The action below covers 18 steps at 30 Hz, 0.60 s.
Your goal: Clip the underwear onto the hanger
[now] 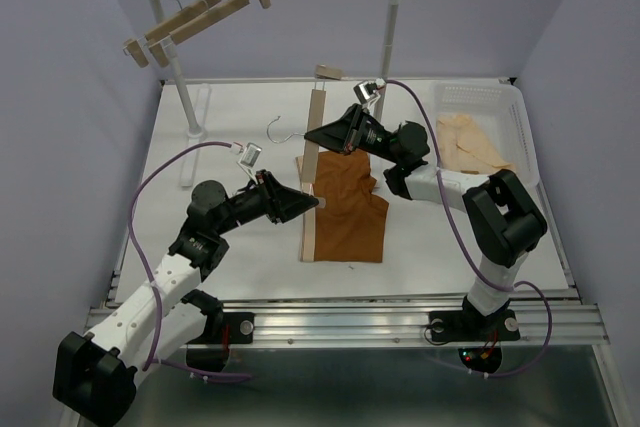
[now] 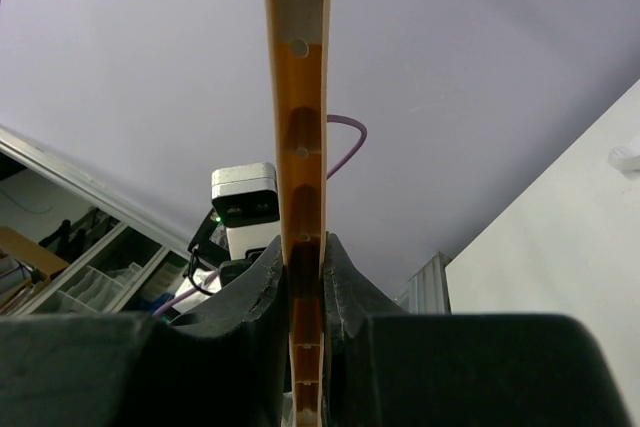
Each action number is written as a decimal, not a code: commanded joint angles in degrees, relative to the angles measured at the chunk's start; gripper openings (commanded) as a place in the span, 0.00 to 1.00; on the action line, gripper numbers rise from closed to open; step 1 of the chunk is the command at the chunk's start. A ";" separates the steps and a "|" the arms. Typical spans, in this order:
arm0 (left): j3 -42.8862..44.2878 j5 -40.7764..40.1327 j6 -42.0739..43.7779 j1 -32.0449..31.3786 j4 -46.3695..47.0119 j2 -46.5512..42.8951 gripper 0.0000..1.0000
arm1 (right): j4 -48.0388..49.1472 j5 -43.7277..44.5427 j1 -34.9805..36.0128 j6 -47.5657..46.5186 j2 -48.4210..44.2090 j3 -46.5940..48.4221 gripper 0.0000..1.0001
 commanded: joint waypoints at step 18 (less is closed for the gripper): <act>2.13 -2.04 -0.14 -0.38 3.47 -0.80 0.00 | -3.97 -1.17 -0.04 -5.62 -2.21 1.65 0.18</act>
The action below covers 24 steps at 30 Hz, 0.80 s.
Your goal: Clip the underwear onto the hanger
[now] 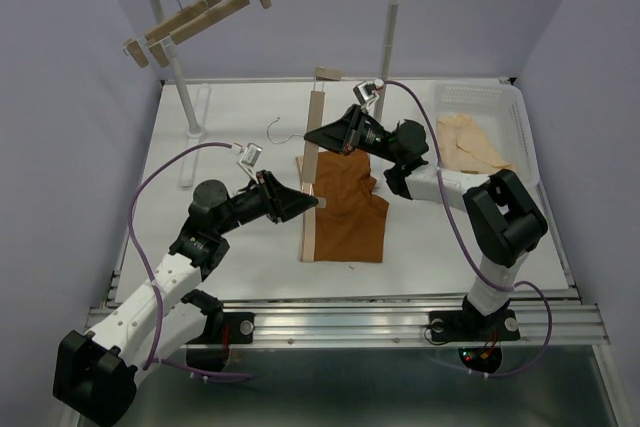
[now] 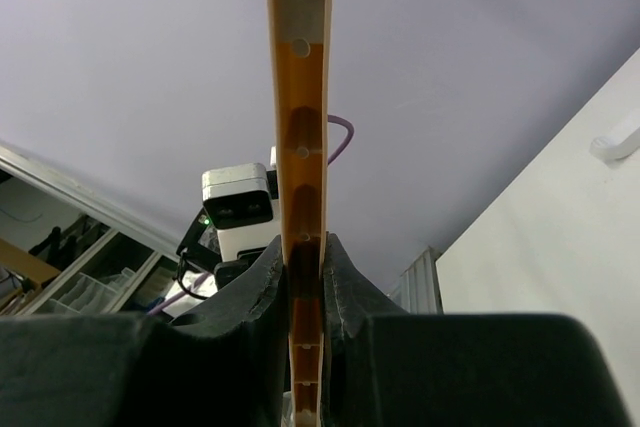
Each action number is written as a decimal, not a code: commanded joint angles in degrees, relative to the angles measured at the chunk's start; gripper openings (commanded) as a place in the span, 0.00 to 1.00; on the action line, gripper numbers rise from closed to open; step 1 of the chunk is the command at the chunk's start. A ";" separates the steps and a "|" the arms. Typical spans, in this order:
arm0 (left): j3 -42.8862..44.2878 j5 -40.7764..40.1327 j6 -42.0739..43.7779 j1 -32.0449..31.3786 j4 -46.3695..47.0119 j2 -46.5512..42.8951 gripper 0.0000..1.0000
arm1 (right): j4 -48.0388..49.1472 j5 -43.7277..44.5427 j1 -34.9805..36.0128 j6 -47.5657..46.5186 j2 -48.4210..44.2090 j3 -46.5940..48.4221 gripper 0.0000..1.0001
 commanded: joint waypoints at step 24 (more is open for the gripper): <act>4.30 -17.72 -8.64 0.77 -6.30 -0.18 0.00 | -37.47 4.82 -0.04 -35.14 -16.14 -2.93 1.00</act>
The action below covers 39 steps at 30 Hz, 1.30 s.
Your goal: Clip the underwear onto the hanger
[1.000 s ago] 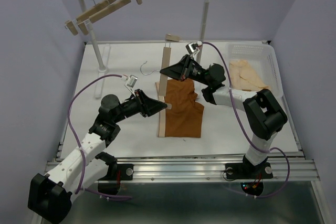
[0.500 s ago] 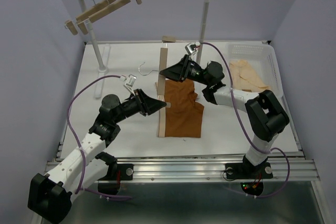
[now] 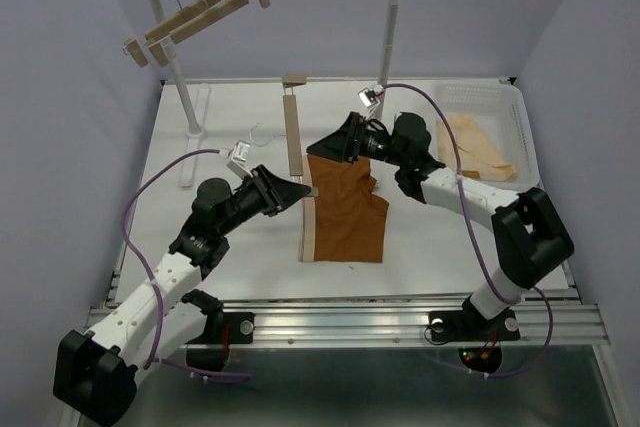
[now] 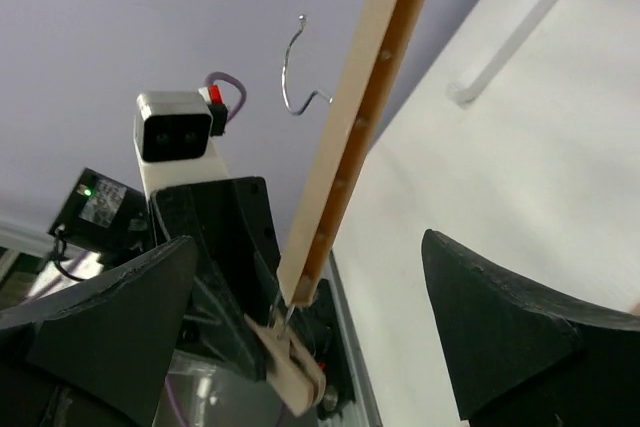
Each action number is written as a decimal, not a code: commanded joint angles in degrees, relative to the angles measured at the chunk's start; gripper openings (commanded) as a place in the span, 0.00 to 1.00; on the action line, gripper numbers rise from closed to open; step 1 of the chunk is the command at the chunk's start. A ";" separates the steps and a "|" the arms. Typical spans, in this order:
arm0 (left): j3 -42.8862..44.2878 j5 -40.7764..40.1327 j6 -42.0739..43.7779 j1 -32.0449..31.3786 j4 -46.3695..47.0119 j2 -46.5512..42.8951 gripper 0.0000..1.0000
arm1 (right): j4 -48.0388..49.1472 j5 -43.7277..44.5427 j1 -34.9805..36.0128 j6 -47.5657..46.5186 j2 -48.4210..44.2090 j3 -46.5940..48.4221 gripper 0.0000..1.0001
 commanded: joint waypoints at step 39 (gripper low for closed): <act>-8.78 -10.93 8.12 14.28 -8.29 -0.64 0.00 | -39.25 50.96 36.88 -73.33 1.87 -4.60 0.94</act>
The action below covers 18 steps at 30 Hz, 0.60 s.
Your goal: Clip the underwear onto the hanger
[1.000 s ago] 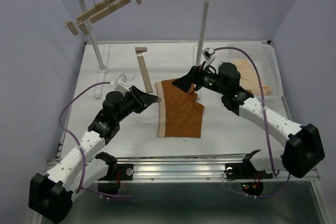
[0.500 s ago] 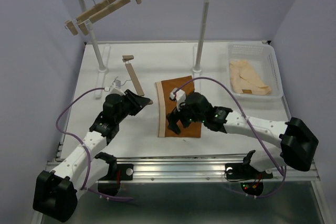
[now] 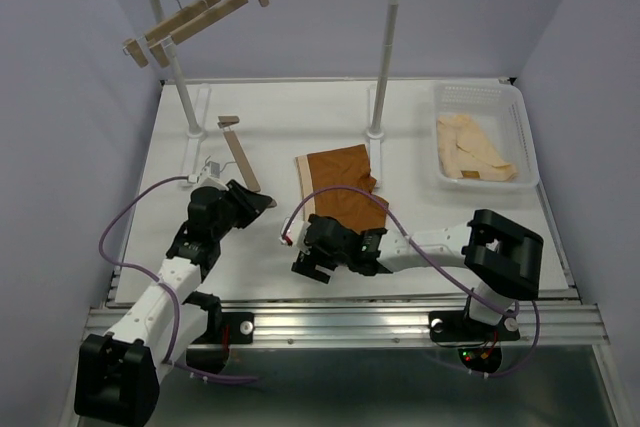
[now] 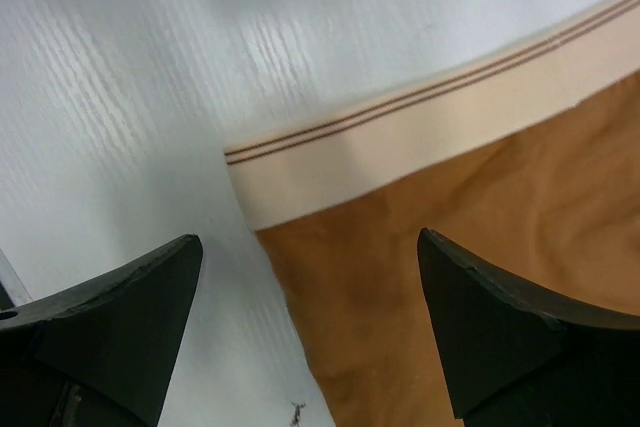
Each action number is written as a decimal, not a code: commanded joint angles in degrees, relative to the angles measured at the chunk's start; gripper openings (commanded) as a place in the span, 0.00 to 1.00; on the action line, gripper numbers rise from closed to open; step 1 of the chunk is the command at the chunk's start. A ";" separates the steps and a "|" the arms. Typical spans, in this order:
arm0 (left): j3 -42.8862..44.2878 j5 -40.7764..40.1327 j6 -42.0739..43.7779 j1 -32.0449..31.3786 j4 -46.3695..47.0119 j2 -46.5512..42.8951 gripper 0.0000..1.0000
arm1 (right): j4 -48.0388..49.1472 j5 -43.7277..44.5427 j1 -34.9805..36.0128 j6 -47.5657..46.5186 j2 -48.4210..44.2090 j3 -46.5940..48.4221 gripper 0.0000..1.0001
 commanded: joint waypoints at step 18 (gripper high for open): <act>-6.65 4.74 3.25 0.91 2.51 -6.22 0.00 | 7.47 -1.38 3.51 -8.37 6.59 5.27 0.71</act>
